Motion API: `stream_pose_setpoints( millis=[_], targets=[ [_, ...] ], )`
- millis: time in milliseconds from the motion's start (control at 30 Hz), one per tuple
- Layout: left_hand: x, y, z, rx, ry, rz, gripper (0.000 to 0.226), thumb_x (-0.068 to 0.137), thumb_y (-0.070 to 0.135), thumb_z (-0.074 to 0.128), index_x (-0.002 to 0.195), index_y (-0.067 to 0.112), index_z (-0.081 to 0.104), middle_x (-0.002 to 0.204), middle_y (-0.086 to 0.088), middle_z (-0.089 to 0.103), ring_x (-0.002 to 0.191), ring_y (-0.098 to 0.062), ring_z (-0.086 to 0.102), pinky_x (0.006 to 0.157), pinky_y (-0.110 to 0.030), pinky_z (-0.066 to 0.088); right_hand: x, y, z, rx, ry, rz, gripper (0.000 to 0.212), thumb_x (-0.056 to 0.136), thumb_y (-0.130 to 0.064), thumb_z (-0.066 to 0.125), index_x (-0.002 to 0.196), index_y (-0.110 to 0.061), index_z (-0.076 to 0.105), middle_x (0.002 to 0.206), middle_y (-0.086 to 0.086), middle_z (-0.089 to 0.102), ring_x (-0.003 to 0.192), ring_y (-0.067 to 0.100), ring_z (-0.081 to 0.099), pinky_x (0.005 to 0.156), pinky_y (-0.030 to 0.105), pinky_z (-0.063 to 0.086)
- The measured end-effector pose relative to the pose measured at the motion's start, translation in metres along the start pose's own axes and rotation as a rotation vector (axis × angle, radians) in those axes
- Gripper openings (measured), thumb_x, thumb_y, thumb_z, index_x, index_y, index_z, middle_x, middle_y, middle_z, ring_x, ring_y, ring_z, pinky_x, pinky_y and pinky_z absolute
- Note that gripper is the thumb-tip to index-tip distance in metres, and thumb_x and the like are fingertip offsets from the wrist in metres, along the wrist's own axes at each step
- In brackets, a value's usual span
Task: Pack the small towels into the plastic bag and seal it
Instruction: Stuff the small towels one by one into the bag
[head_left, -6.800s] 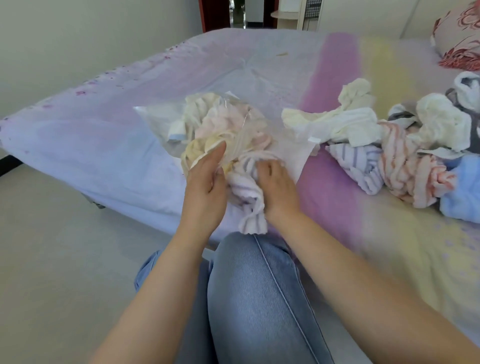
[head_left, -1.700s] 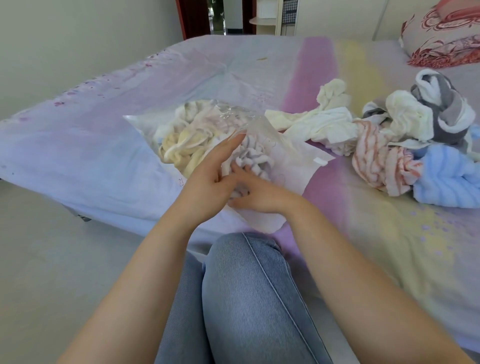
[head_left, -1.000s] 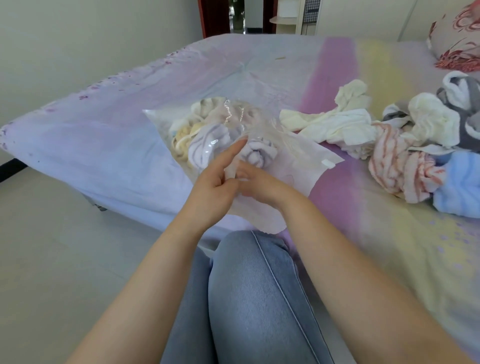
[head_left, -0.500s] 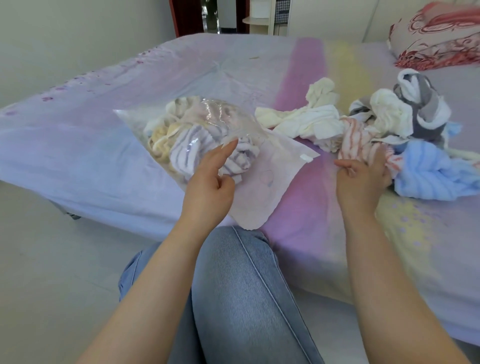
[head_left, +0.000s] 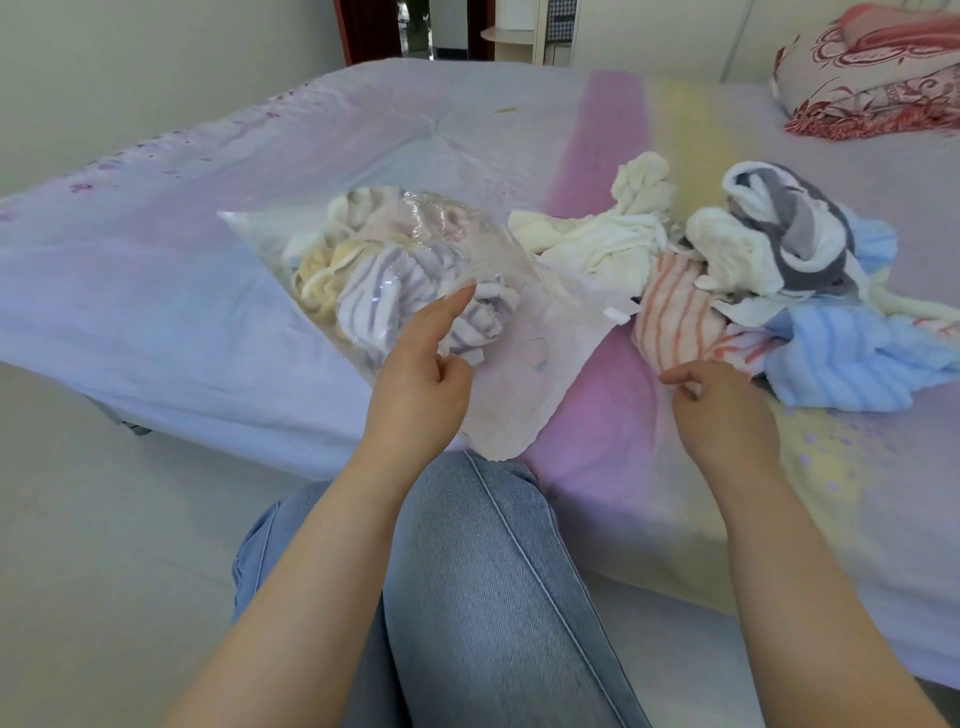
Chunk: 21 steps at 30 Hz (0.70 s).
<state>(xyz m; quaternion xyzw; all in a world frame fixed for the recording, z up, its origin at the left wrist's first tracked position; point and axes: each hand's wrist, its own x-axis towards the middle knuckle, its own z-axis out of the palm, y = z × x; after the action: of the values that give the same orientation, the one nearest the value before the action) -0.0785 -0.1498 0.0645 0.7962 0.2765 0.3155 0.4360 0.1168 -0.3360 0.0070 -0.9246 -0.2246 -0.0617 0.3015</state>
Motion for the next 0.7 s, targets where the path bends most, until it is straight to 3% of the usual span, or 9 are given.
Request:
stream_pose_setpoints(
  millis=[100, 200, 300, 400, 500, 633, 700],
  targets=[
    [-0.001, 0.004, -0.001, -0.005, 0.002, -0.024, 0.065, 0.086, -0.004, 0.043, 0.138, 0.035, 0.049, 0.122, -0.028, 0.058, 0.042, -0.002, 0.037, 0.050, -0.008, 0.032, -0.008, -0.003, -0.002, 0.038, 0.017, -0.041, 0.029, 0.089, -0.014, 0.053, 0.115, -0.021, 0.063, 0.119, 0.007, 0.063, 0.107, 0.030, 0.057, 0.081, 0.036, 0.044],
    [-0.001, 0.004, -0.002, 0.003, 0.004, -0.034, 0.065, 0.086, -0.003, 0.043, 0.138, 0.036, 0.049, 0.121, -0.028, 0.059, 0.042, -0.003, 0.036, 0.049, -0.008, 0.032, -0.010, -0.011, -0.001, 0.199, 0.048, 0.029, 0.039, 0.091, -0.024, 0.055, 0.130, -0.022, 0.051, 0.125, 0.005, 0.061, 0.112, 0.028, 0.057, 0.084, 0.031, 0.040],
    [-0.002, 0.003, -0.003, 0.003, 0.004, -0.039, 0.065, 0.086, -0.004, 0.043, 0.137, 0.036, 0.050, 0.119, -0.025, 0.061, 0.041, -0.003, 0.035, 0.048, -0.008, 0.033, -0.006, -0.011, 0.002, 0.195, 0.027, 0.111, 0.050, 0.091, -0.026, 0.053, 0.139, -0.022, 0.038, 0.126, 0.010, 0.060, 0.111, 0.035, 0.057, 0.086, 0.038, 0.043],
    [-0.002, 0.004, -0.003, -0.001, 0.009, -0.047, 0.066, 0.086, -0.004, 0.043, 0.137, 0.036, 0.051, 0.113, -0.029, 0.060, 0.041, -0.004, 0.035, 0.048, -0.009, 0.032, 0.002, -0.004, 0.003, 0.153, 0.025, 0.148, 0.047, 0.084, -0.033, 0.053, 0.126, -0.013, 0.044, 0.117, 0.012, 0.061, 0.104, 0.038, 0.059, 0.083, 0.042, 0.048],
    [-0.001, 0.005, -0.001, -0.020, 0.006, -0.050, 0.066, 0.086, -0.004, 0.042, 0.137, 0.037, 0.049, 0.120, -0.030, 0.057, 0.041, -0.003, 0.035, 0.048, -0.009, 0.032, 0.007, 0.002, -0.001, -0.046, -0.089, 0.220, 0.045, 0.090, -0.036, 0.053, 0.122, -0.004, 0.049, 0.116, 0.020, 0.061, 0.104, 0.039, 0.059, 0.081, 0.041, 0.046],
    [-0.002, 0.006, 0.000, -0.028, 0.001, -0.059, 0.066, 0.086, -0.004, 0.042, 0.137, 0.038, 0.049, 0.125, -0.031, 0.055, 0.041, -0.004, 0.034, 0.047, -0.010, 0.031, -0.007, -0.022, -0.007, -0.088, -0.042, -0.002, 0.027, 0.093, -0.033, 0.048, 0.114, -0.017, 0.052, 0.106, 0.013, 0.062, 0.093, 0.038, 0.060, 0.070, 0.038, 0.045],
    [-0.002, 0.006, 0.001, -0.034, 0.004, -0.065, 0.066, 0.086, -0.004, 0.042, 0.137, 0.038, 0.049, 0.123, -0.031, 0.055, 0.040, -0.003, 0.034, 0.048, -0.011, 0.031, -0.020, -0.040, 0.001, -0.071, -0.111, -0.141, 0.013, 0.094, -0.030, 0.048, 0.099, -0.019, 0.049, 0.091, 0.007, 0.059, 0.086, 0.033, 0.058, 0.062, 0.034, 0.037]
  ],
)
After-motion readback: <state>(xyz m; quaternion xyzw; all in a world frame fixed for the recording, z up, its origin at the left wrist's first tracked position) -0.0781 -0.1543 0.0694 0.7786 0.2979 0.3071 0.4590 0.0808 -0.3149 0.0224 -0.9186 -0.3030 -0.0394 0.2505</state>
